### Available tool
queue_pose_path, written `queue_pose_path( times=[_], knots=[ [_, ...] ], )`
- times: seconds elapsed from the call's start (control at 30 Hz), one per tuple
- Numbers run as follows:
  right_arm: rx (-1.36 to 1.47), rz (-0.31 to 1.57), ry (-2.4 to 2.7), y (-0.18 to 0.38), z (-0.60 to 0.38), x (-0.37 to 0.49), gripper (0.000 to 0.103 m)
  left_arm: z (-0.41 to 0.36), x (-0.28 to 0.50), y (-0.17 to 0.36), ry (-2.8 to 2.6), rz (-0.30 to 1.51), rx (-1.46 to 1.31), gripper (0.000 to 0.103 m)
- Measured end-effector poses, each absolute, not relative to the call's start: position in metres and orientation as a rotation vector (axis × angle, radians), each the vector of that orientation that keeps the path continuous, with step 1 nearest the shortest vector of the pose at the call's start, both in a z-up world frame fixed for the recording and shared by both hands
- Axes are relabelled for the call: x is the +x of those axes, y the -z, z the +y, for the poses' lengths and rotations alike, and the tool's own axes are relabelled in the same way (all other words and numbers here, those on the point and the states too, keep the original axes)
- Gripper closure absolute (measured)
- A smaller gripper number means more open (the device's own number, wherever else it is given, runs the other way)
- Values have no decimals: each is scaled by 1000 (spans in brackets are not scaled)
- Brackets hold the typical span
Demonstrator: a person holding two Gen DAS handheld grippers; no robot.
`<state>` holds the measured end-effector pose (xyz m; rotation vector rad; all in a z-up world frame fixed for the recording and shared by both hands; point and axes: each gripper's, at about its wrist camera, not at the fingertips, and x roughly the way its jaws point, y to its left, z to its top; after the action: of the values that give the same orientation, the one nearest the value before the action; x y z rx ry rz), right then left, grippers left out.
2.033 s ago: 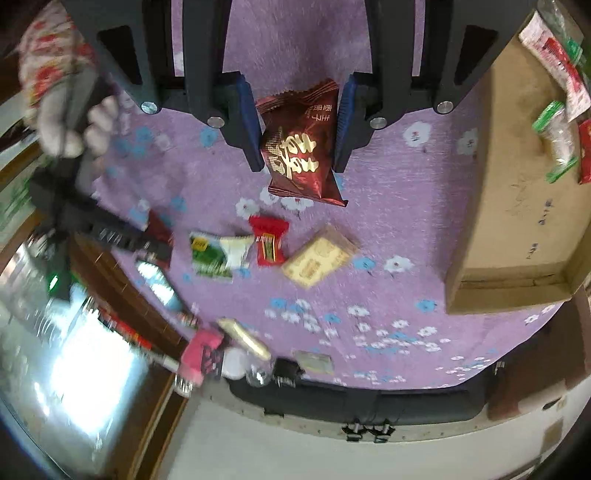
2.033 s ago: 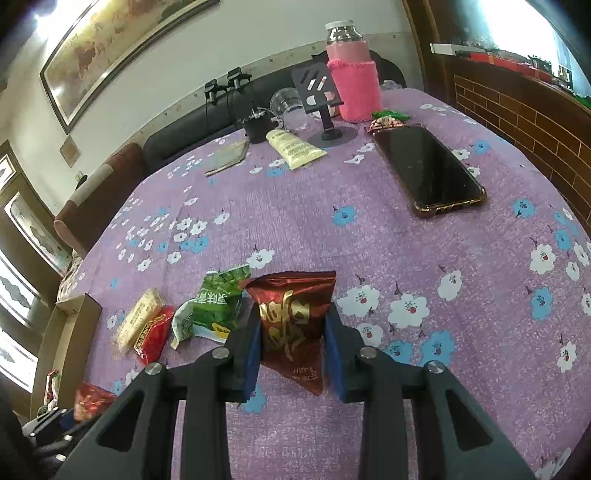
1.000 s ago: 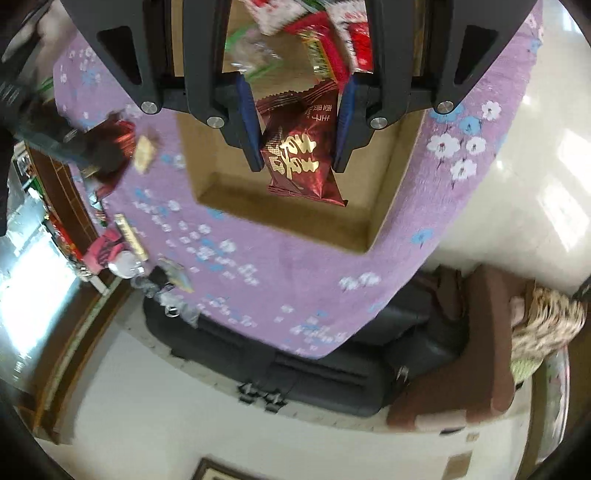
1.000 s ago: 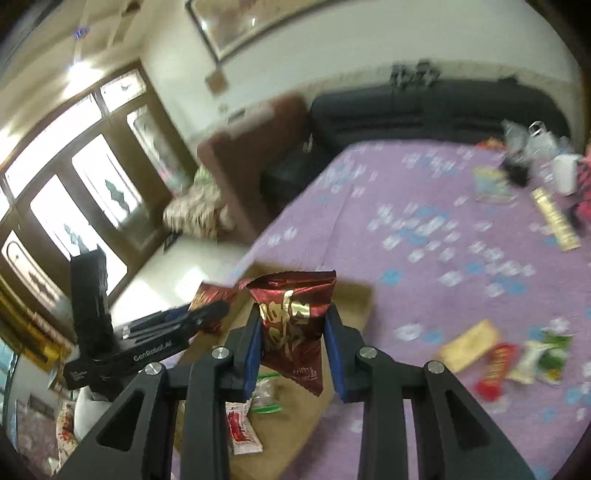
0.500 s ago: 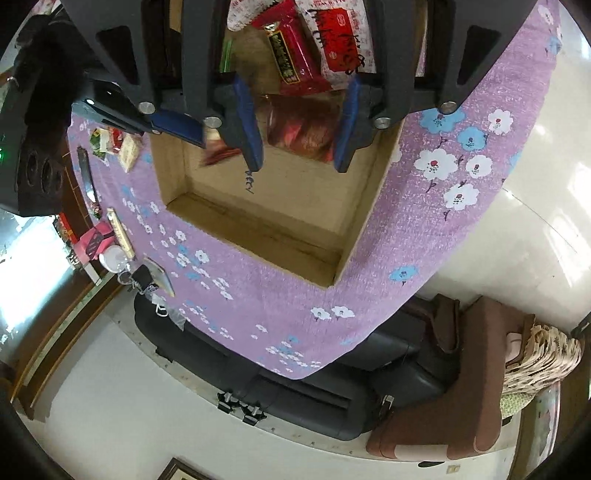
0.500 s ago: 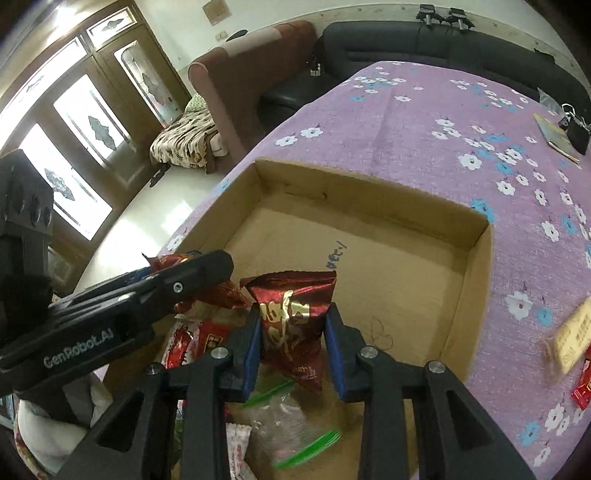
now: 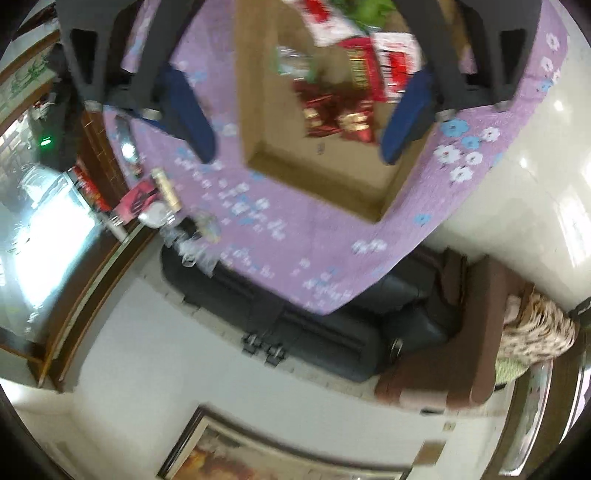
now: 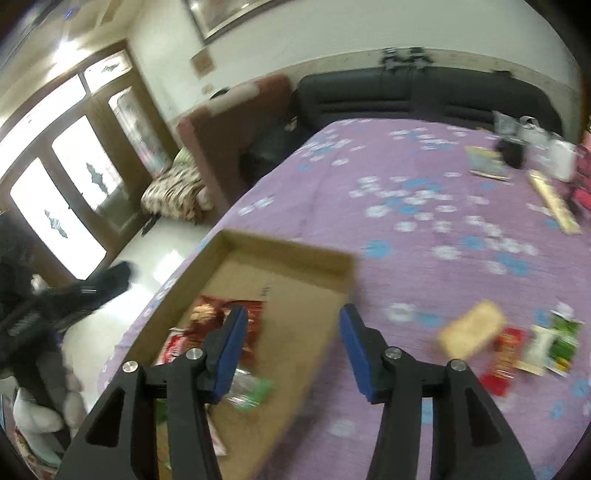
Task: Organize snacks
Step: 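Carry both red-gold wrappers into the cardboard box and open both grippers, then grasp the red candy with the left gripper while the right grasps the green pea bag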
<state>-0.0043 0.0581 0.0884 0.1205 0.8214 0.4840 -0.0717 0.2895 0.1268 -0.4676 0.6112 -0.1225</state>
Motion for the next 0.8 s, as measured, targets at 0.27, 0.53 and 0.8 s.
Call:
queue_pose_path(
  times=[0.27, 0.53, 0.8],
  knots=[
    [292, 806, -249, -80, -92, -10, 51, 237, -85, -122, 446, 579, -658, 3],
    [388, 857, -142, -45, -160, -5, 51, 178, -62, -77, 424, 784, -574, 3],
    [419, 879, -112, -16, -167, 30, 51, 133, -64, -78, 419, 804, -397, 11]
  ],
)
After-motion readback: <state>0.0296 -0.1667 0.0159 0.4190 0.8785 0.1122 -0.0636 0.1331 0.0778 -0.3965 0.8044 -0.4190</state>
